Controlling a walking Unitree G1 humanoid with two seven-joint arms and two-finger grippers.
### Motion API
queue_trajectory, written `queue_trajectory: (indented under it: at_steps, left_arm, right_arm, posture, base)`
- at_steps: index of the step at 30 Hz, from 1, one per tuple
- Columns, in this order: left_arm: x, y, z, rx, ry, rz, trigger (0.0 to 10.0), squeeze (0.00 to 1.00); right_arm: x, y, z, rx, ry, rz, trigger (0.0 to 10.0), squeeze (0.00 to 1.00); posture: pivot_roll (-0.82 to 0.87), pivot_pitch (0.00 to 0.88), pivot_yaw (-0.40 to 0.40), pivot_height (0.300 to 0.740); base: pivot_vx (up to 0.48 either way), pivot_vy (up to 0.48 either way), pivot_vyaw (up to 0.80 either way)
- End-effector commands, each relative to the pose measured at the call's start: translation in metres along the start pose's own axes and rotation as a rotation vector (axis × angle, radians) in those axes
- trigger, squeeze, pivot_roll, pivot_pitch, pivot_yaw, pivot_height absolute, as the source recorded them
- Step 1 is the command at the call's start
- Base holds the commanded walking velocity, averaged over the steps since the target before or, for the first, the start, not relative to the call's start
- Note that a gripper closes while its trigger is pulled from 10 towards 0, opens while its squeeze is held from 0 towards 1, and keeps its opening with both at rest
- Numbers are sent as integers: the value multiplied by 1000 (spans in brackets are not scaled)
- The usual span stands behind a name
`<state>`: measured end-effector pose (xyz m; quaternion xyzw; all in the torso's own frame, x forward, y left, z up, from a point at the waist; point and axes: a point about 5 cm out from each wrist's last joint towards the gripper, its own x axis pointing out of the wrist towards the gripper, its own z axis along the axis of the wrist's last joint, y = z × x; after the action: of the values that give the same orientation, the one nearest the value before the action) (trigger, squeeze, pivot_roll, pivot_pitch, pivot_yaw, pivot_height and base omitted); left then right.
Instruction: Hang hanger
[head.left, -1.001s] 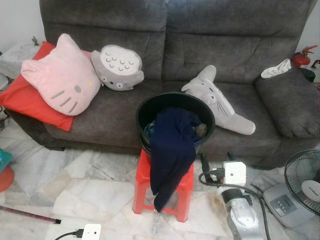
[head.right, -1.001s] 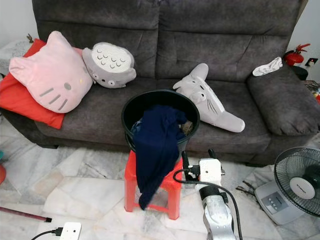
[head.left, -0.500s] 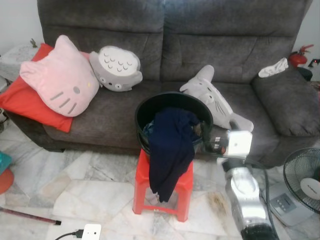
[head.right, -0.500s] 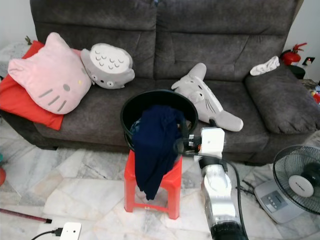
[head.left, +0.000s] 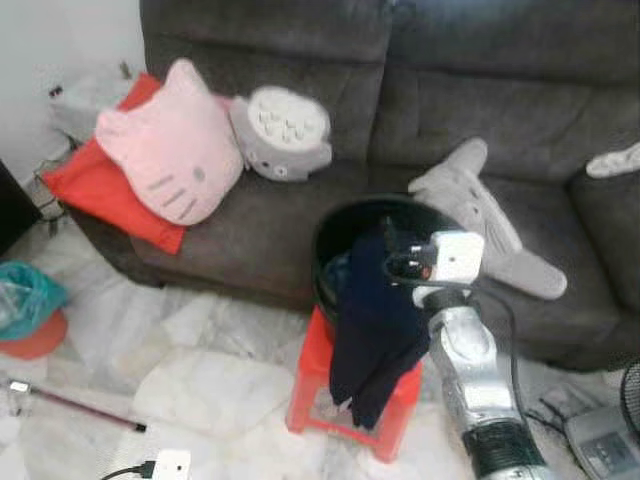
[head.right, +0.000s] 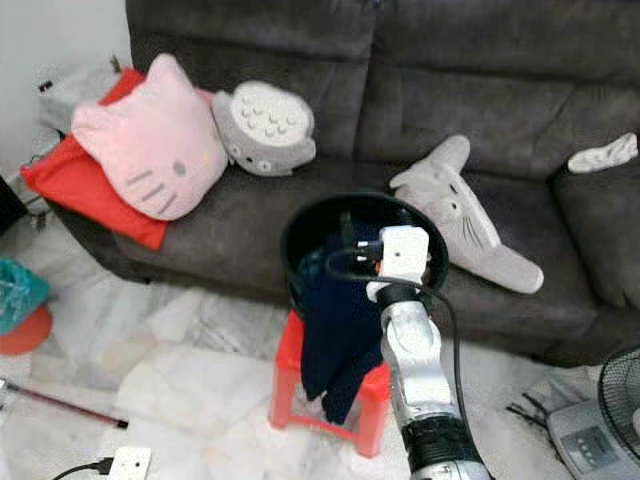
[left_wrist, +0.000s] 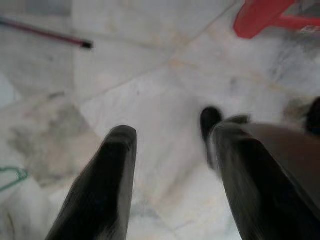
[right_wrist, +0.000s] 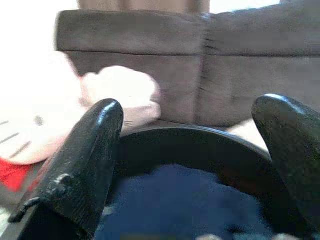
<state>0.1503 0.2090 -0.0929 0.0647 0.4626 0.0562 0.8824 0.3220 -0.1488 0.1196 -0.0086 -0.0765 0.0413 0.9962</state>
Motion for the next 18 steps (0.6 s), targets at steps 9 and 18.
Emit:
queue_trajectory:
  at_steps: [9,18]
  left_arm:
    - [-1,-5,-6,15,25,-14,10000,0]
    - [-1,-5,-6,8,29,-20,10000,0]
  right_arm:
    - [-5,-10,-12,70,77,-78,10000,0]
    - [-6,-12,-15,37,112,-77,10000,0]
  posture:
    - [-57,58,-13,740]
    - [-62,57,-12,740]
  base:
    - [118,0,0]
    - [0,0,0]
